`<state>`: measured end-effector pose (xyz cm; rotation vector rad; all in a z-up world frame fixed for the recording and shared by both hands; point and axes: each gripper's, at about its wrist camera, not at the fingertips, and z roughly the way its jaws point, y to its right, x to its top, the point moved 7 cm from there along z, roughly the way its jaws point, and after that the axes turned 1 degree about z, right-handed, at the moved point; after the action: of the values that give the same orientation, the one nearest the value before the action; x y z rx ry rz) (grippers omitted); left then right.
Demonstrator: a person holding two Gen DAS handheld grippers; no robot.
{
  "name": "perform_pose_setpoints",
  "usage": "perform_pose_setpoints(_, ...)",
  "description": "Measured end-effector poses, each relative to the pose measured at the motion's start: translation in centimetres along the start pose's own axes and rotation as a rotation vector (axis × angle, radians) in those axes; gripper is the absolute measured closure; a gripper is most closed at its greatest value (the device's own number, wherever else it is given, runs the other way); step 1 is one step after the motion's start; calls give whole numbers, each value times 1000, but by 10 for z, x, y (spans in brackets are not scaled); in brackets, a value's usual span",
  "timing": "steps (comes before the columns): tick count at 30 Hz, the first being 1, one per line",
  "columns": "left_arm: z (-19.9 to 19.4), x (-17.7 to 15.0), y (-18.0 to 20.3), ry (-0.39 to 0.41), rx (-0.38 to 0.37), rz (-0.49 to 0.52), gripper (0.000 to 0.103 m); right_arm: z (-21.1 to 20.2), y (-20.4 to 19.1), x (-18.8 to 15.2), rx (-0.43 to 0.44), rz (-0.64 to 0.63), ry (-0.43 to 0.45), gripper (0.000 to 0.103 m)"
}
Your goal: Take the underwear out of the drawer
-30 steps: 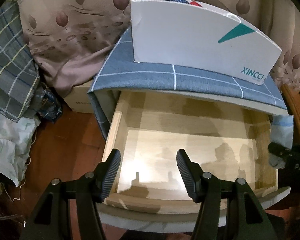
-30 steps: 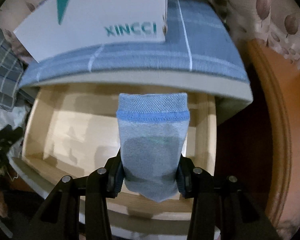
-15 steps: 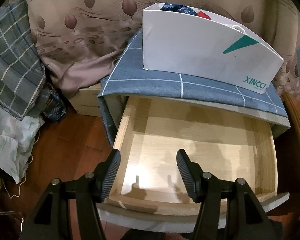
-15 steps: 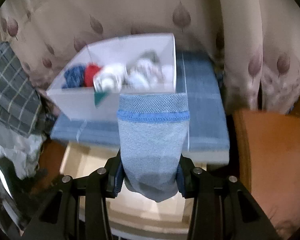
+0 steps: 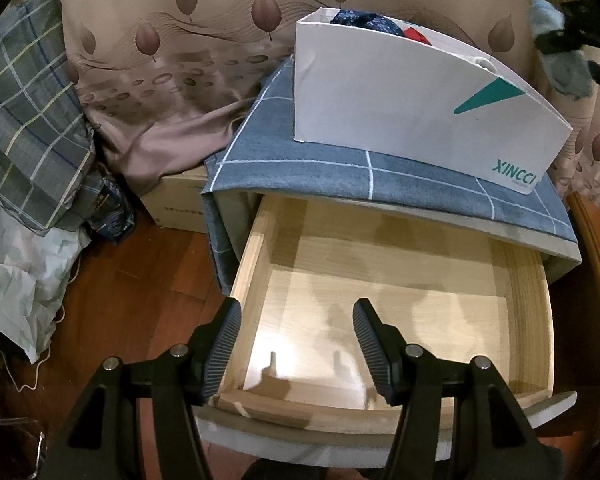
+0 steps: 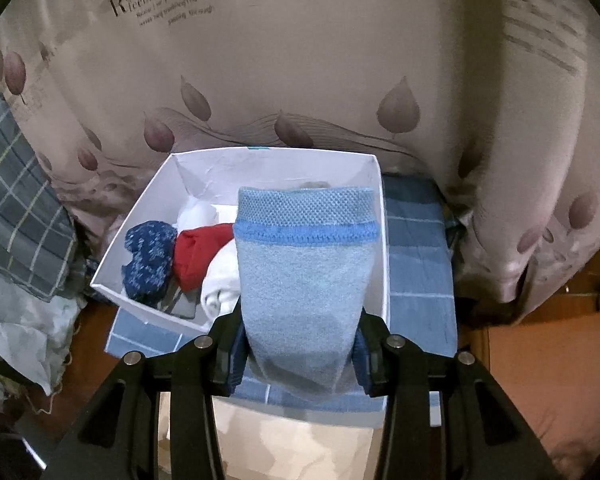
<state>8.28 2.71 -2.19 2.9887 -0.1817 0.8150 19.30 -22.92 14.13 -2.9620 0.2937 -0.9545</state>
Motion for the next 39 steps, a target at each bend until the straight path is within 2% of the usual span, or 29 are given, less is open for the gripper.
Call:
perform_pose_setpoints(8, 0, 2, 0, 6, -4, -1, 43, 42, -7, 19, -25, 1, -29, 63)
perform_pose_setpoints(16, 0, 3, 0, 4, -4, -3, 43, 86, -9, 17, -21, 11, -92, 62)
perform_pose_setpoints(25, 0, 4, 2, 7, 5, 10, 43, 100, -13, 16, -31, -12, -102, 57)
perform_pose_setpoints(28, 1, 5, 3, 7, 7, 11, 43, 94, -13, 16, -21, -8, -76, 49)
perform_pose_setpoints(30, 1, 4, 3, 6, 9, 15, 43, 85, -11, 15, -19, -2, -51, 37)
perform_pose_setpoints(33, 1, 4, 4, 7, 14, 21, 43, 68, -10, 14, -7, 5, -23, 28)
perform_pose_setpoints(37, 1, 4, 5, 11, 16, 24, 43, 37, -8, 8, 15, 12, 9, 22)
perform_pose_setpoints(39, 1, 3, 6, 12, 17, 27, 43, 17, -7, 0, 30, 27, 32, 14)
